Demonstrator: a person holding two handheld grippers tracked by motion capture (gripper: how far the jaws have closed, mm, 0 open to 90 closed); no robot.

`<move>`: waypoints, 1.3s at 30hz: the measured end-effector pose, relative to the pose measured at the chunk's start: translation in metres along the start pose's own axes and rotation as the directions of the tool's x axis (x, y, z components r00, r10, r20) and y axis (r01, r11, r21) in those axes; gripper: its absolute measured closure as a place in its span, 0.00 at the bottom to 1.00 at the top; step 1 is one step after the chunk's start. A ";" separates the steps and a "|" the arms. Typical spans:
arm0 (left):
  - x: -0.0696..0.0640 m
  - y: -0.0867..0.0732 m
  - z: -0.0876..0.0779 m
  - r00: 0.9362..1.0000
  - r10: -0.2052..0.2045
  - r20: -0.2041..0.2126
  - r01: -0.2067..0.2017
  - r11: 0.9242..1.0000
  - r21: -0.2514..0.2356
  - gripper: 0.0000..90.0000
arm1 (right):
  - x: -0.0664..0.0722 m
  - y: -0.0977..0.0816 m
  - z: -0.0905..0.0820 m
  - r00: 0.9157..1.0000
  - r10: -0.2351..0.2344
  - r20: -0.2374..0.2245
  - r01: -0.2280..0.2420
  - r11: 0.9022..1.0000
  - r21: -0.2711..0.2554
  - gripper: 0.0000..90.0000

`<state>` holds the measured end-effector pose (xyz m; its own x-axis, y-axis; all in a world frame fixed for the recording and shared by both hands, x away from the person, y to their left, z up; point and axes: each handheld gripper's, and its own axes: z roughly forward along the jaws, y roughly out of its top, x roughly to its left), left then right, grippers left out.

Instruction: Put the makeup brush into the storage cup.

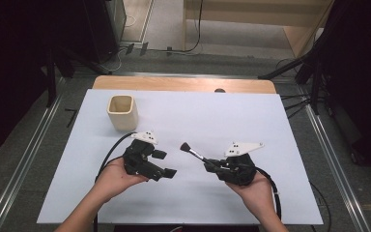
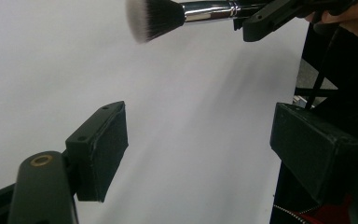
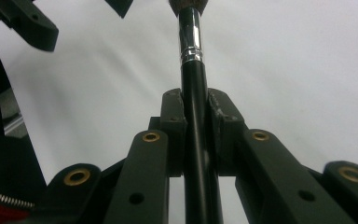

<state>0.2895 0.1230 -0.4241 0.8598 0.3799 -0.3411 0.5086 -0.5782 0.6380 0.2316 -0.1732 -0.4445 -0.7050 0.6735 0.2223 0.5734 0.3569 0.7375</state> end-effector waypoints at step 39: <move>0.000 -0.002 -0.001 0.997 -0.064 -0.029 0.061 0.993 -0.106 0.23 | 0.039 -0.034 0.044 0.960 0.277 -0.049 -0.278 0.906 -0.320 0.88</move>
<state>0.2887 0.1249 -0.4247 0.8236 0.4375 -0.3611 0.5524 -0.4743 0.6855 0.2025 -0.1307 -0.4889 -0.5378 0.7135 0.4491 0.5817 -0.0715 0.8102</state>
